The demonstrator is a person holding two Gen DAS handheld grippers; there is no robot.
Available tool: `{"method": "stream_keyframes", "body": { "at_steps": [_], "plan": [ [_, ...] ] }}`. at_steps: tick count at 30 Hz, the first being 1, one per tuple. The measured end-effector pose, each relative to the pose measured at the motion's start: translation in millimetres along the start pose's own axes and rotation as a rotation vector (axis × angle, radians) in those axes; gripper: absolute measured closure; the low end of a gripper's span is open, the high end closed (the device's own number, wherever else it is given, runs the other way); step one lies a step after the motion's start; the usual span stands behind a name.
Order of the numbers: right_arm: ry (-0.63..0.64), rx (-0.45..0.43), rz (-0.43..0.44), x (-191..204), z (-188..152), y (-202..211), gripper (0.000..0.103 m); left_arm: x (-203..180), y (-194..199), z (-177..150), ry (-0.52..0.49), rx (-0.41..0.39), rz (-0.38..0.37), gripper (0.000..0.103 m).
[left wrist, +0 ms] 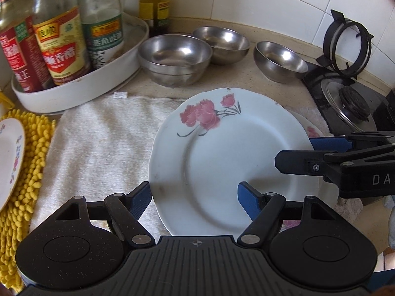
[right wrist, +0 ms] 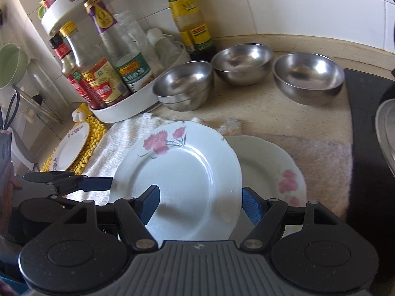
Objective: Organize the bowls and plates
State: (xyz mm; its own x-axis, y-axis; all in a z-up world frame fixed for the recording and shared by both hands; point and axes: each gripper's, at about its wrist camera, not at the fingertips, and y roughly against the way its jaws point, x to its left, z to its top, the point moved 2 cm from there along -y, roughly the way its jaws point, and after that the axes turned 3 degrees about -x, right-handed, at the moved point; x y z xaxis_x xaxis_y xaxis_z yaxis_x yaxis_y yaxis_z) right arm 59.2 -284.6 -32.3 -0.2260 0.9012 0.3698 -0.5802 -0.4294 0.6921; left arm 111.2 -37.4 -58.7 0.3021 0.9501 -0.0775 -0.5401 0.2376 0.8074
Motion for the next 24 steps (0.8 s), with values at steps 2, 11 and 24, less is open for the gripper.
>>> {"method": "stream_keyframes", "body": {
  "at_steps": [2,11,24],
  "plan": [
    [-0.013,0.0,-0.014,-6.4,-1.0,0.6,0.028,-4.5,-2.9,0.8,-0.009,0.006,-0.008,0.023],
    [0.0,-0.036,-0.098,-32.3,-2.3,4.0,0.028,-30.7,-21.2,6.7,-0.06,0.022,-0.06,0.023],
    [0.084,-0.073,-0.162,-36.4,6.7,8.3,0.028,-50.9,-35.5,12.4,-0.09,0.025,-0.079,0.021]
  ]
}}
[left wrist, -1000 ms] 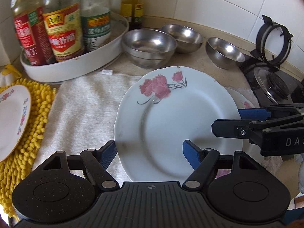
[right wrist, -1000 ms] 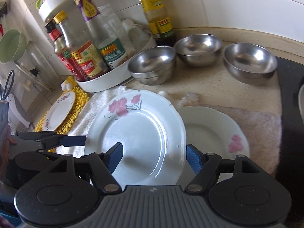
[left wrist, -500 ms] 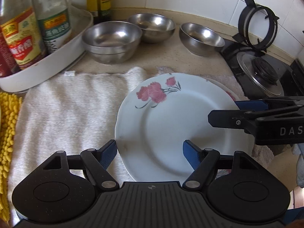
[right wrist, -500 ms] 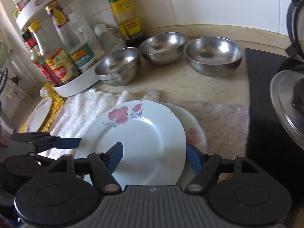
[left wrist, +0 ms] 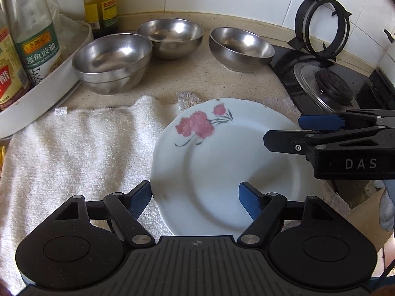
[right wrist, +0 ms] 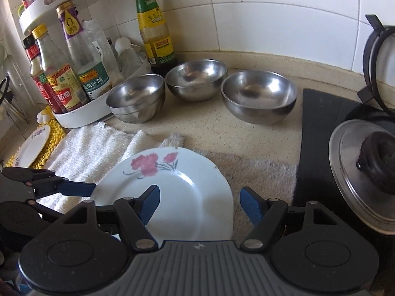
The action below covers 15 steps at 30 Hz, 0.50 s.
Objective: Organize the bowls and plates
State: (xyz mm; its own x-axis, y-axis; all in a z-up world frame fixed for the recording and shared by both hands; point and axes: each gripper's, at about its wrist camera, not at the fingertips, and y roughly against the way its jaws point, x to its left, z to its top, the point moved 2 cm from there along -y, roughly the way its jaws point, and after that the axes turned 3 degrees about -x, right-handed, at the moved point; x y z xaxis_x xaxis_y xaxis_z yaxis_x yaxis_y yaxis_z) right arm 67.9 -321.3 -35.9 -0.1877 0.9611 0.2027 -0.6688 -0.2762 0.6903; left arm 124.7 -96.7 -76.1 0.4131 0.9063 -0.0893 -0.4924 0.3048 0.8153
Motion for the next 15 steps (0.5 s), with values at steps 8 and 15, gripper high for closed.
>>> {"method": "stream_keyframes", "body": {
  "at_steps": [8,15],
  "plan": [
    [0.082,-0.014,0.073,30.3,14.1,1.3,0.028,7.2,9.3,-1.2,0.019,-0.022,0.041,0.02],
    [0.146,0.013,0.16,69.4,22.5,-12.9,0.028,24.8,24.2,-9.5,0.05,-0.026,0.095,0.02]
  ]
}}
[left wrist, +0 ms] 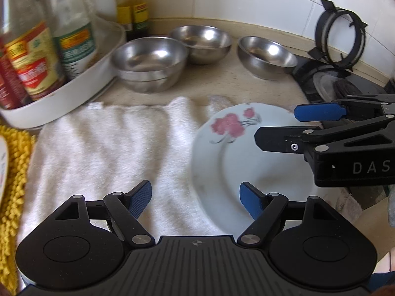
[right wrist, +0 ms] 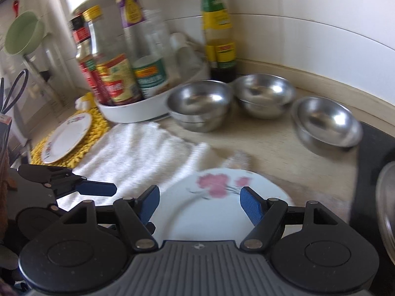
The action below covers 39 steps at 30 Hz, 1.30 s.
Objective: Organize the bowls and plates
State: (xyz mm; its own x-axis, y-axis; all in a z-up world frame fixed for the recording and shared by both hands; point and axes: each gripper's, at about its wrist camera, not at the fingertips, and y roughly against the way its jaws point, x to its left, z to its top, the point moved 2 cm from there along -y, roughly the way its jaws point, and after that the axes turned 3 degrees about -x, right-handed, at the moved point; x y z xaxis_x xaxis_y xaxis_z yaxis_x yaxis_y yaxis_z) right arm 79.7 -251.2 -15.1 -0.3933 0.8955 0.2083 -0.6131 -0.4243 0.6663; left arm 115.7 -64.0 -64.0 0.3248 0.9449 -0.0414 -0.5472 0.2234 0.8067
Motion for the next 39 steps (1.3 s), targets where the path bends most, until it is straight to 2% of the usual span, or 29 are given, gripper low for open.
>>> {"method": "stream_keyframes", "body": {
  "at_steps": [11,21,30,39],
  "plan": [
    [0.117,0.044,0.135,76.2,25.8,-47.8,0.028,65.2,26.2,-18.1,0.107,0.007,0.129,0.019],
    [0.195,0.071,0.21,145.9,51.6,-96.0,0.028,142.0,47.3,-32.6,0.203,0.022,0.244,0.019],
    [0.232,0.098,0.245,193.3,69.1,-133.7,0.028,197.5,60.4,-42.9,0.264,0.026,0.294,0.019],
    [0.213,0.152,0.276,218.0,82.0,-167.8,0.028,241.8,61.9,-48.3,0.3,0.032,0.312,0.018]
  ]
}}
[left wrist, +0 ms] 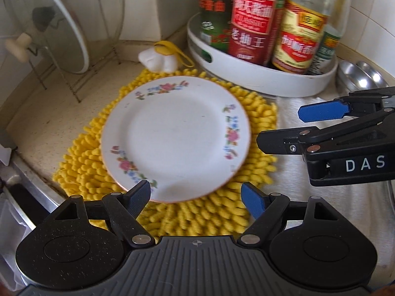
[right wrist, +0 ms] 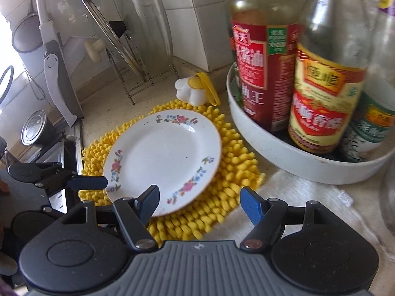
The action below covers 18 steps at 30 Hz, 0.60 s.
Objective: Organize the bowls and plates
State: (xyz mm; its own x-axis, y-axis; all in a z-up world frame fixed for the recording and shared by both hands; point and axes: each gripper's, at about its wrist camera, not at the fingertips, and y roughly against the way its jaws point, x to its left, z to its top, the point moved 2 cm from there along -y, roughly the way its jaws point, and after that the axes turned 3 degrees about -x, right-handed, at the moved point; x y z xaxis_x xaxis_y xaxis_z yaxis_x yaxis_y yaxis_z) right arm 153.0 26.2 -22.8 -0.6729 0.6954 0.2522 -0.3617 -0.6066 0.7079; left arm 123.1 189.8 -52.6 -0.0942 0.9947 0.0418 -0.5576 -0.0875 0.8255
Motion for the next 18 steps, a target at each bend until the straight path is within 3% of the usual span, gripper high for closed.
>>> {"method": "stream_keyframes", "body": {
  "at_steps": [4,7,18],
  "plan": [
    [-0.005,0.029,0.013,3.7,6.1,-15.7,0.028,12.9,-7.6,2.2,0.023,0.014,-0.002,0.017],
    [-0.006,0.048,0.024,6.9,9.4,-25.8,0.028,19.3,-11.2,4.0,0.03,0.015,-0.01,0.011],
    [-0.017,0.054,0.036,11.1,22.9,-43.9,0.029,44.3,-17.9,12.8,0.076,0.021,-0.001,0.012]
  ]
}}
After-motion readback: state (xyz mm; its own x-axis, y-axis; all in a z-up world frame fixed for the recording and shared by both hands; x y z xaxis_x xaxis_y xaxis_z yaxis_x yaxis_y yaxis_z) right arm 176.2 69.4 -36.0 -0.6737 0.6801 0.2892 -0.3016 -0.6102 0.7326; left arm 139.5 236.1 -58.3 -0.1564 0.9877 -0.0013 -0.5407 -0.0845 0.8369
